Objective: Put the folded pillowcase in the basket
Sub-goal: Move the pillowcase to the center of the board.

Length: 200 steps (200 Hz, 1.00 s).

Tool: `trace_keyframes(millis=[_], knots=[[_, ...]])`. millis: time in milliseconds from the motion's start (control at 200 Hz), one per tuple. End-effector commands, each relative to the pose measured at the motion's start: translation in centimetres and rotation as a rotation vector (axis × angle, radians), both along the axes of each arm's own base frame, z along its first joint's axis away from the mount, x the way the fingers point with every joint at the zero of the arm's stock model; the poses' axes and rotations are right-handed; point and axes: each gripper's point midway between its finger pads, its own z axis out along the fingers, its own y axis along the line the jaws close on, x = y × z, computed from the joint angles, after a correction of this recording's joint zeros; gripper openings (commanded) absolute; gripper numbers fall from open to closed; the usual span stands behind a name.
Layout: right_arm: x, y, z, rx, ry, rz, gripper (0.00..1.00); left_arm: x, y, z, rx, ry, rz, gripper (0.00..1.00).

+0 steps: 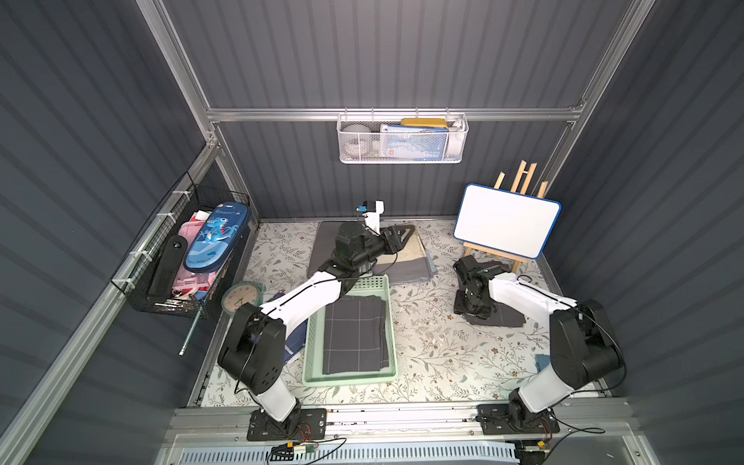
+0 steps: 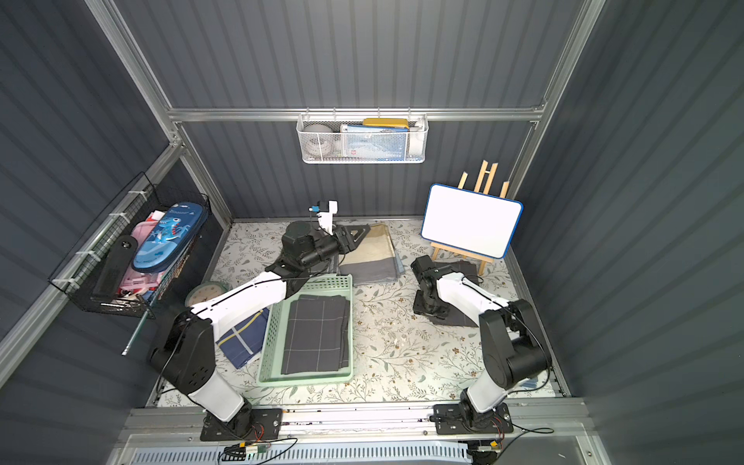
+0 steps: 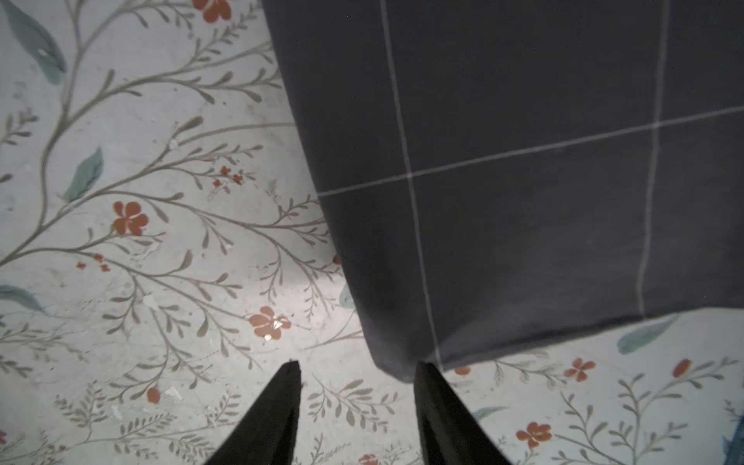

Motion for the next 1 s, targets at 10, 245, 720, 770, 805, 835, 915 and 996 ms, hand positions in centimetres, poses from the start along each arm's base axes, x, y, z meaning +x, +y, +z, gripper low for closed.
trace_keyframes(millis=[10,245,720,770,805,835,915,996], knots=[[0.6,-0.8,-0.8,-0.024,0.027,-0.006,0.50,-1.7,-4.5,3.2,-0.025,-0.090,-0.104,0.66],[0.0,-0.9,-2.6,-0.026,0.081,-0.009,0.31,-2.1,-6.4,3.4,-0.028,-0.141,-0.142,0.74],[-6.5,5.1,-3.0,0.083,0.156,0.147,0.04,-0.1,0.4,7.9,-0.026,-0.279,0.609,0.51],[-7.6,6.5,-2.5,0.115,0.157,0.171,0.04,1.1,-0.4,6.2,0.041,-0.214,0.625,0.51],[-8.3,7.4,-2.1,0.143,0.159,0.178,0.04,1.4,-1.2,5.0,0.075,-0.174,0.602,0.51],[-8.8,8.1,-1.7,0.177,0.158,0.177,0.05,1.3,-2.2,5.4,0.061,-0.147,0.554,0.52],[-9.6,9.6,-0.6,0.252,0.133,0.164,0.07,0.7,-4.8,3.5,0.089,-0.070,0.400,0.54],[-10.3,11.0,0.3,0.321,0.127,0.164,0.09,0.2,-6.2,1.1,0.126,0.033,0.328,0.57]])
